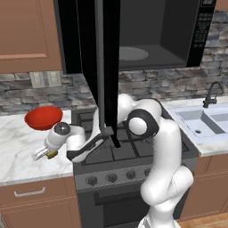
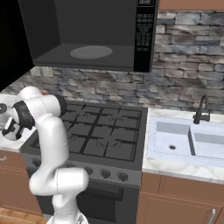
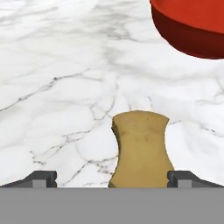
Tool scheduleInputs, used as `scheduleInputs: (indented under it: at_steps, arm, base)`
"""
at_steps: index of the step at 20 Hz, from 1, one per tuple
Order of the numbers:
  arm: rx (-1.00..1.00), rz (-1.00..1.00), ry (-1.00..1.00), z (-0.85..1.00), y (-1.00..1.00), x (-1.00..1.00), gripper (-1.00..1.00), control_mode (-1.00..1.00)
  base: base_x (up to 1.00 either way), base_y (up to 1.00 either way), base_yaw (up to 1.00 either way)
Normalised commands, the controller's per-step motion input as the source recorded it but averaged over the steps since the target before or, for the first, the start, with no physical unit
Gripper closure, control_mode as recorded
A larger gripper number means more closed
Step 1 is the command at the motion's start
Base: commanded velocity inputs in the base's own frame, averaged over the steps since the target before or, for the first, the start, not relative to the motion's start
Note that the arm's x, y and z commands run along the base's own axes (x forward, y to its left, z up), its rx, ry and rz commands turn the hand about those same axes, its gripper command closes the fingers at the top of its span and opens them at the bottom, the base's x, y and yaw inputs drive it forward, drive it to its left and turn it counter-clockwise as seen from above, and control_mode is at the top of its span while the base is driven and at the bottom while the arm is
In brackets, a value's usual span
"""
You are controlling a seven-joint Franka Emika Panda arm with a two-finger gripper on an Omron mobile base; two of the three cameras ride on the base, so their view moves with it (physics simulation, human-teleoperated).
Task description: Place the sponge inside the microwave to prepare for sanitizing.
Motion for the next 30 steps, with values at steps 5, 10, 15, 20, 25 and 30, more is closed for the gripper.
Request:
scheduleInputs:
  at_steps: [5, 10, 15, 20, 25, 30]
  arm:
    - [-0.01, -0.07, 0.10, 0.00, 0.03, 0.27, -1.00, -1.00]
    - [-0.03, -0.12, 0.18, 0.00, 0.00, 0.26, -1.00, -1.00]
    - [-0.06, -0.10, 0.12, 0.19, 0.00, 0.22, -1.00, -1.00]
    - [-0.12, -0.05, 0.03, 0.34, 0.05, 0.12, -1.00, -1.00]
    - [-0.10, -0.02, 0.00, 0.03, 0.04, 0.02, -1.00, -1.00]
    - [0.00, 0.00, 0.00, -0.01, 0.00, 0.00, -1.00, -1.00]
  base:
    - [0.00, 0.00, 0.00]
    - [0.00, 0.00, 0.00]
    - [0.00, 0.00, 0.00]
    - [0.00, 0.00, 0.00]
    - [0.00, 0.00, 0.00]
    - [0.00, 0.00, 0.00]
